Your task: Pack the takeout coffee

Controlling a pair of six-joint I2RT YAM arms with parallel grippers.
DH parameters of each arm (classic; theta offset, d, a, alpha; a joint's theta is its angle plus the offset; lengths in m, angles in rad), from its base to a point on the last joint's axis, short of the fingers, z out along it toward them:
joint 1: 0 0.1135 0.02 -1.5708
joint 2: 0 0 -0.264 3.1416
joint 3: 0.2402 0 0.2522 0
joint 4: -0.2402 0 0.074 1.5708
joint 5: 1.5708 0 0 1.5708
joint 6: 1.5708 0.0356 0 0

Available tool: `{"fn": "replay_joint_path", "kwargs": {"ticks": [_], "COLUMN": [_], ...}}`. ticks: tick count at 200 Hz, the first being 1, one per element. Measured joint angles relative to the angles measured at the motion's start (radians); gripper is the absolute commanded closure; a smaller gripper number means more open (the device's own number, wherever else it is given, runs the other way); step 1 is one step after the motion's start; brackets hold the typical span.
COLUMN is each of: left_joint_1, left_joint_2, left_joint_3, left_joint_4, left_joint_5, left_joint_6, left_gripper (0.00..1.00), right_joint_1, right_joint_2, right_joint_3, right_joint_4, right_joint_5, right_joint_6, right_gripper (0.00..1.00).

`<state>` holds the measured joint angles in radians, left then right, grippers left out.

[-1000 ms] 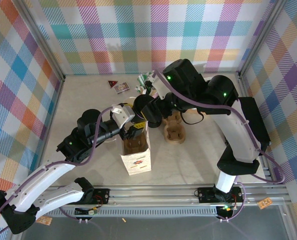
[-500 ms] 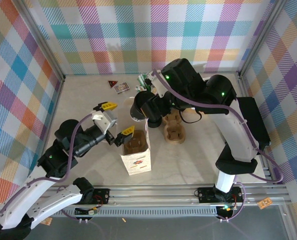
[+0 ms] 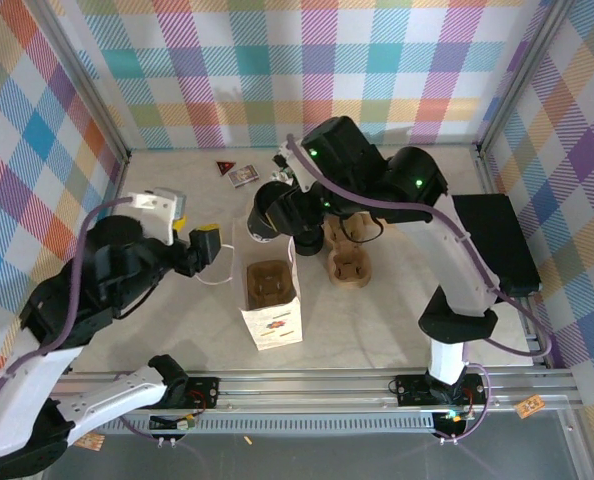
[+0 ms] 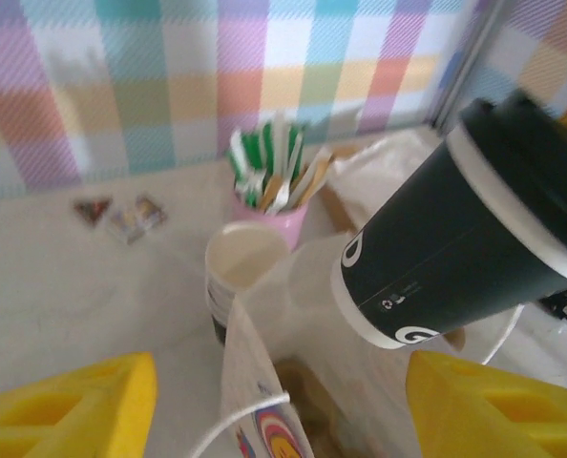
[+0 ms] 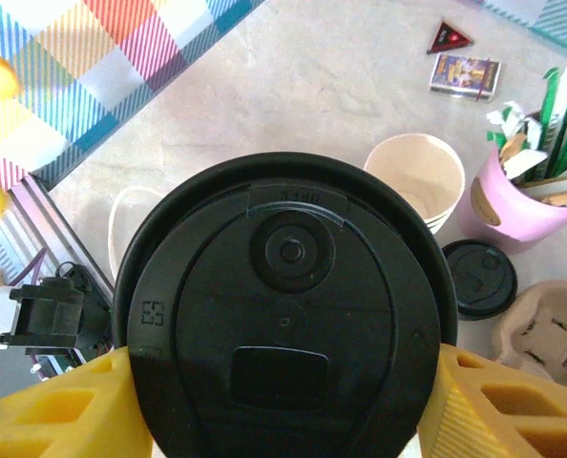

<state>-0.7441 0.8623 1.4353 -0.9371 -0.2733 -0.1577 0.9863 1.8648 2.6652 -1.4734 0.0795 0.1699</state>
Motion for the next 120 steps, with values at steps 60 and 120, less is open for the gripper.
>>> {"fn": "replay_joint_path", "kwargs": {"ticks": [60, 120], "left_joint_1": [0.0, 0.0], "left_joint_2": [0.086, 0.135], "left_joint_3": [-0.029, -0.04], "left_joint_4": [-0.13, -0.142], "left_joint_5": [0.021, 0.092], "left_joint_6": [-0.169, -0.222], "left_gripper": [0.48, 0.5], "right_joint_1": [0.016, 0.045], "right_joint_2": [0.097, 0.162], "right_joint_3": [0.001, 0.013], "right_joint_4": [-0.019, -0.069], "right_joint_5": [0.011, 0.063], "right_joint_6": [0.024, 0.028], "right_gripper": [0.53, 0.53]}}
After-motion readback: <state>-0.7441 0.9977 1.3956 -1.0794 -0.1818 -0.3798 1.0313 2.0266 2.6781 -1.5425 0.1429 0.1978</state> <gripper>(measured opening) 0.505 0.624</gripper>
